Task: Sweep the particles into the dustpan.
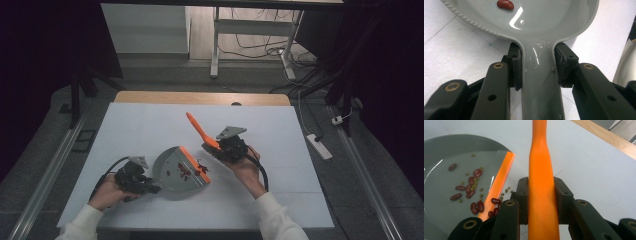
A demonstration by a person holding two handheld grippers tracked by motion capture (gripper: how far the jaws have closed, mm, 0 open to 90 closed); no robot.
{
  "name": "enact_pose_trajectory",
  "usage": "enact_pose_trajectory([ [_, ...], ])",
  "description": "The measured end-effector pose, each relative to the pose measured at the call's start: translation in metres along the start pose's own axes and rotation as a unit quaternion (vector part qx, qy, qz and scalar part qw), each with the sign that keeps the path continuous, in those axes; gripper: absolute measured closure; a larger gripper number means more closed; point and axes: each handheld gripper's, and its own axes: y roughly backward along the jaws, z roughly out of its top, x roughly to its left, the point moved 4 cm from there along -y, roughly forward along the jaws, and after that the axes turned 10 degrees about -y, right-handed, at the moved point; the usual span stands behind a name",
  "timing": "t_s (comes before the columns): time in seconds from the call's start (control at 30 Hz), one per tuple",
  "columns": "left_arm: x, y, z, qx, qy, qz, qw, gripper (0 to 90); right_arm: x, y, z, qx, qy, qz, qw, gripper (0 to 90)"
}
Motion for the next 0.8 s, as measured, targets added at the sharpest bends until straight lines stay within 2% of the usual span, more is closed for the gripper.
enact_pose_trajectory([
  [0.2,-0.001,0.000,0.000,0.000,0.001,0.001,1.0000,62.3,-0.003,-0.005,-0.006,0.013,-0.004,-0.007,0.9999,69.4],
  [0.47,0.000,0.000,-0.001,0.002,-0.002,0.001,1.0000,62.3,0.002,-0.011,-0.013,0.032,-0.004,-0.003,0.9995,69.4],
  [0.57,0.000,0.000,-0.001,0.002,-0.002,0.001,1.0000,62.3,0.004,-0.013,-0.013,0.030,-0.010,0.002,0.9995,69.4],
  [0.8,-0.001,0.000,0.000,0.003,-0.002,0.003,1.0000,62.3,0.014,-0.015,-0.013,0.027,-0.005,0.010,0.9996,69.4],
])
